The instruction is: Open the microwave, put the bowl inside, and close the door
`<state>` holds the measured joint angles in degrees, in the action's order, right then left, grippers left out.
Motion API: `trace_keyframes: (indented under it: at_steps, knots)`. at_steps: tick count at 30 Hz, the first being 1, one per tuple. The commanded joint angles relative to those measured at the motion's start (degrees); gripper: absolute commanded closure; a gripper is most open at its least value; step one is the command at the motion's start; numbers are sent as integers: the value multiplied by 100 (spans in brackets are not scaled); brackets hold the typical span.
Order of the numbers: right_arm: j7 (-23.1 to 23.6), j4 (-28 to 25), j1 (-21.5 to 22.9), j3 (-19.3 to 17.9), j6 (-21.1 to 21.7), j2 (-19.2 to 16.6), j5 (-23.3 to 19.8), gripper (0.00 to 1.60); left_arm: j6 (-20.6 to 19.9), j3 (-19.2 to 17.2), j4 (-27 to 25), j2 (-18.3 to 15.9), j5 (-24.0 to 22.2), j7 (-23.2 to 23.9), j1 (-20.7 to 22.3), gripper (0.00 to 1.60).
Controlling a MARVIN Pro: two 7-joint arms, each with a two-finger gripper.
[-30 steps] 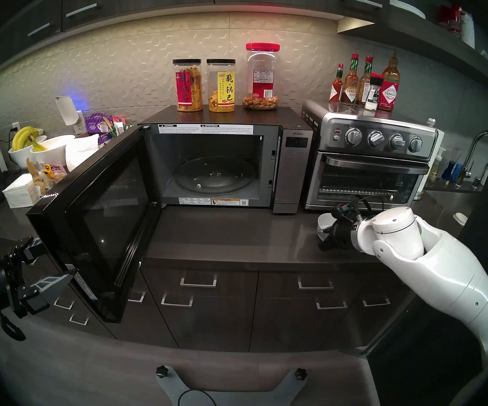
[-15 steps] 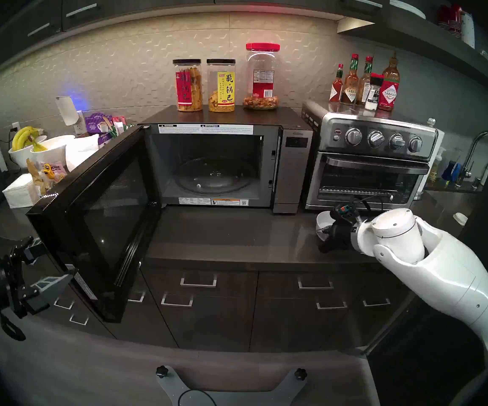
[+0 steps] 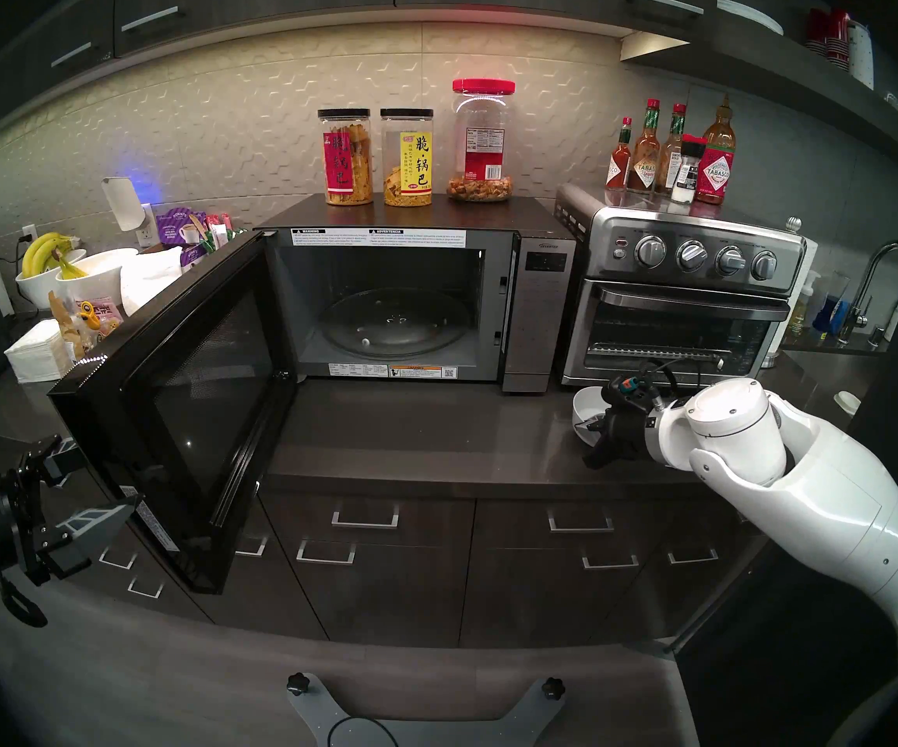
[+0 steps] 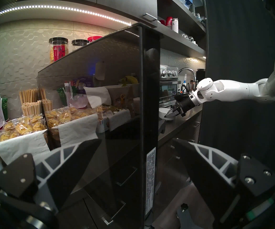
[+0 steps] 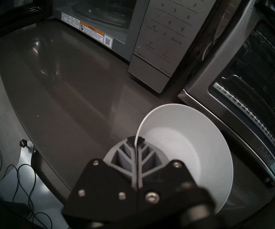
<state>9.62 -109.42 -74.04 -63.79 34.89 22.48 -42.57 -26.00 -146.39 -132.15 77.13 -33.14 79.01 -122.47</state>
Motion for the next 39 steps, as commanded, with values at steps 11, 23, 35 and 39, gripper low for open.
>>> trace_keyframes:
  at_steps: [11, 23, 35, 39]
  knots:
    - [269, -270, 532, 122, 216, 284, 376, 160, -4, 8, -29, 9, -52, 34, 12, 0]
    - [492, -495, 1006, 293, 541, 613, 773, 160, -3, 9, -29, 8, -49, 31, 12, 0]
    - [673, -642, 1354, 516, 899, 918, 1111, 160, -4, 9, -29, 8, -52, 33, 12, 0]
    - [737, -641, 1481, 625, 1017, 1054, 1222, 160, -4, 8, -29, 9, -52, 33, 12, 0]
